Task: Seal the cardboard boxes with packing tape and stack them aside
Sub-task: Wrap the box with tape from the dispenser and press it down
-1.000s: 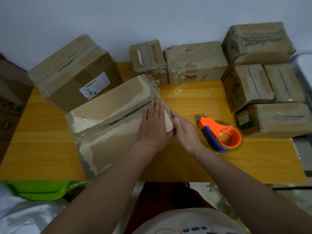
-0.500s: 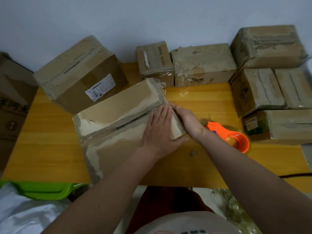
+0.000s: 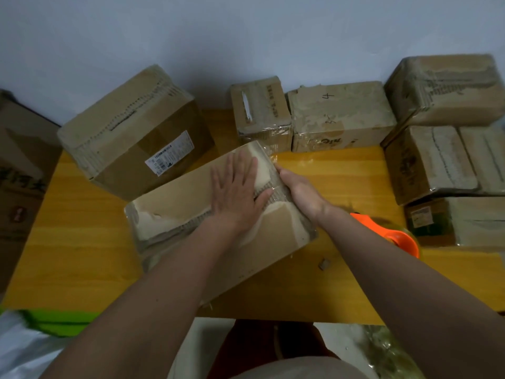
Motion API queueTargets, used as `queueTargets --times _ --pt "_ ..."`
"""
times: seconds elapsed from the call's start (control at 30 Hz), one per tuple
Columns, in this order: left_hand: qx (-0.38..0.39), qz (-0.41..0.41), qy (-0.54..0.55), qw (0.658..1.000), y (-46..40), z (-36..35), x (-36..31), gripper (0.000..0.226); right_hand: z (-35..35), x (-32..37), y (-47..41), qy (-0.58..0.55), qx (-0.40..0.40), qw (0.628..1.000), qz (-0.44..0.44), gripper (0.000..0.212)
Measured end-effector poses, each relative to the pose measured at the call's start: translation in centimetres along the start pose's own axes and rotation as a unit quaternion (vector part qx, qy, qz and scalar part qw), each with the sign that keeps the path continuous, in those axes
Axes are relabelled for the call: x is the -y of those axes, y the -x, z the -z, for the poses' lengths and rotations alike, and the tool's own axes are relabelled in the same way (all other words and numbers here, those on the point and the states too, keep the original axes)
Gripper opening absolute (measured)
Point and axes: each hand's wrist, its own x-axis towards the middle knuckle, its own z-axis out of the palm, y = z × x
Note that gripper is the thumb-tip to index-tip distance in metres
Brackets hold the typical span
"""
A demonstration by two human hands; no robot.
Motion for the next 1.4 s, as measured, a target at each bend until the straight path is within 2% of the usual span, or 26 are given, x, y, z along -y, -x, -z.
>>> queueTargets --times 0.07,0.17,0.23,0.4,0.5,0.57,0.73,0.8,0.87,0.93,1.03,1.13,1.2,1.23,1.3,1.33,1.4 --pt "-0.010 -0.001 -0.006 1.000 0.0 -0.1 -0.1 0.077 0.1 0.4 -0.1 0.020 -0.004 1.000 -0.009 0.046" --pt "-0.024 -0.005 -0.014 1.000 0.1 -0.3 -0.1 0.077 -0.1 2.1 -0.6 0.062 -0.072 0.993 0.076 0.045" --pt "-0.032 -0.006 -0.018 0.999 0.0 -0.6 0.1 0.081 -0.6 2.9 -1.5 0.037 -0.060 0.992 0.106 0.042" --pt "-0.038 -0.019 -0.005 0.999 -0.2 -0.8 0.3 0.084 -0.6 2.5 -3.4 -0.014 -0.031 0.999 0.016 0.041" --pt "-0.056 -0.044 0.003 0.997 0.1 -1.0 0.6 0.085 -0.4 2.7 -3.4 0.039 -0.090 0.993 0.072 0.039" --pt "-0.078 -0.051 0.003 0.996 0.1 -1.4 0.7 0.083 -1.1 3.0 -3.5 0.017 -0.102 0.988 0.115 0.037" --pt "-0.080 -0.053 -0.010 0.995 0.0 -1.6 0.8 0.081 -0.8 4.5 -4.6 -0.036 -0.046 0.996 0.063 0.036" --pt "-0.087 -0.051 -0.006 0.995 0.1 -1.5 0.8 0.080 -0.4 4.8 -4.8 0.000 -0.050 0.996 0.073 0.036" --pt "-0.089 -0.051 -0.005 0.995 0.1 -1.7 0.8 0.079 -0.5 4.4 -5.0 0.045 -0.085 0.988 0.122 0.035" --pt "-0.094 -0.053 -0.001 0.994 0.1 -1.9 0.9 0.079 -1.2 4.1 -5.3 0.064 -0.085 0.983 0.153 0.035" --pt "-0.092 -0.055 -0.006 0.994 0.0 -2.1 0.9 0.079 -1.3 4.4 -6.3 0.115 -0.056 0.980 0.150 0.036" --pt "-0.087 -0.054 -0.006 0.995 0.1 -2.0 0.9 0.077 -0.5 4.7 -7.9 0.157 -0.028 0.982 0.101 0.035" --pt "-0.088 -0.051 -0.001 0.995 0.2 -1.9 0.9 0.077 0.0 4.7 -8.6 0.130 -0.059 0.988 0.059 0.034" --pt "-0.085 -0.052 0.000 0.995 0.2 -1.8 0.9 0.077 0.1 4.6 -8.7 0.100 -0.104 0.987 0.072 0.031" --pt "-0.080 -0.052 0.000 0.995 0.2 -1.7 0.9 0.077 -0.2 4.9 -8.2 0.061 -0.173 0.971 0.152 0.024" --pt "-0.078 -0.051 0.000 0.996 0.2 -1.7 0.9 0.077 -0.5 5.1 -7.9 0.068 -0.166 0.968 0.174 0.023" --pt "-0.074 -0.050 -0.003 0.996 0.2 -1.7 0.9 0.077 -1.0 5.3 -8.0 0.105 -0.103 0.974 0.173 0.023"
